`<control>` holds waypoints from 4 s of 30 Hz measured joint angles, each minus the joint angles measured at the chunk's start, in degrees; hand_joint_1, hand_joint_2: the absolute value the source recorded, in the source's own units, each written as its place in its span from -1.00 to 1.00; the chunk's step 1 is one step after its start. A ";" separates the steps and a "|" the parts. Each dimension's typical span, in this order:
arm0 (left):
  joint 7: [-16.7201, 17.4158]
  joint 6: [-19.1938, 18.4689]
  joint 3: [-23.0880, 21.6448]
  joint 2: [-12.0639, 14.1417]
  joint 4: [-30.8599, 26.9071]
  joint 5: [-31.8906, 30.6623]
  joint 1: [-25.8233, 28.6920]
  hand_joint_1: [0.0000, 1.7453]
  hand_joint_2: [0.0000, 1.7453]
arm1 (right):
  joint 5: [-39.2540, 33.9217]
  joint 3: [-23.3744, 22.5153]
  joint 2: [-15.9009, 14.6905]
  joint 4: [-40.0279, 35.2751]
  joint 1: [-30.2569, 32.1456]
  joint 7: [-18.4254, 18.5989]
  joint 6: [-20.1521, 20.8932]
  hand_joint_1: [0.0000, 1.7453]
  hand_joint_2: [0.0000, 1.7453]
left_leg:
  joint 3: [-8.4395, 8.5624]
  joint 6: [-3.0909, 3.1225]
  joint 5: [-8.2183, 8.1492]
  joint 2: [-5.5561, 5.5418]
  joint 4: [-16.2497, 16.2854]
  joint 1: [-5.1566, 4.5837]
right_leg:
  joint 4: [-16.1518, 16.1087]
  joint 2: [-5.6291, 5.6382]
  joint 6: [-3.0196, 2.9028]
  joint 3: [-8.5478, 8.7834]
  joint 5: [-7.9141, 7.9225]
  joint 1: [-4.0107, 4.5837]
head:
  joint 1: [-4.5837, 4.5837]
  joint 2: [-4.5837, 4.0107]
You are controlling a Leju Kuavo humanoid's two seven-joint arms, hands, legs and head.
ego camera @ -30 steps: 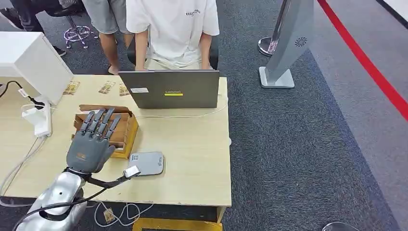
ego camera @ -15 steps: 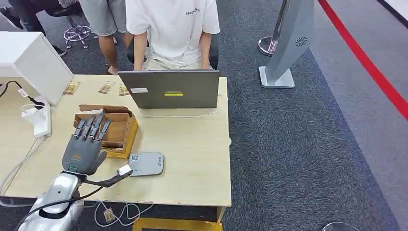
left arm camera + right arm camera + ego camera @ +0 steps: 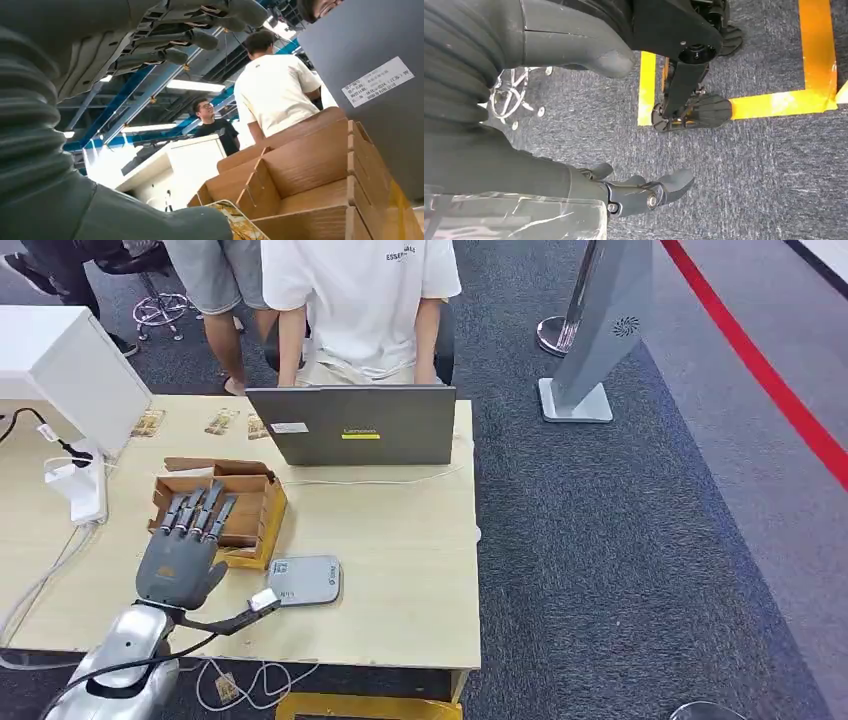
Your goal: Pass the card to the sensor for recognition and then transmit it.
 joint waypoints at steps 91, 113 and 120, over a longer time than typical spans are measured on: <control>-1.84 -3.08 -0.15 0.42 10.45 2.95 -5.94 1.00 1.00 | 1.36 0.07 -0.02 -0.31 -0.81 0.35 0.02 -1.00 1.00 | 0.00 0.00 0.00 0.00 0.00 0.00 | 0.00 0.01 -0.01 -0.02 0.01 0.00 | 0.00 0.00; -5.09 -2.54 -0.15 -0.52 9.97 7.39 -6.15 1.00 1.00 | 1.20 0.07 -0.02 -0.33 -0.79 0.28 0.02 -1.00 1.00 | 0.01 0.00 0.01 0.00 0.01 0.00 | 0.00 0.01 -0.01 -0.02 0.01 0.00 | 0.00 0.00; -6.64 -10.39 -4.03 -2.01 -5.54 12.09 -4.51 1.00 1.00 | -0.57 -0.18 -0.04 -0.33 -0.48 -0.20 -0.02 -1.00 1.00 | -0.01 0.01 0.01 0.01 0.03 0.00 | -0.01 0.00 0.00 -0.04 0.02 -0.01 | 0.02 0.00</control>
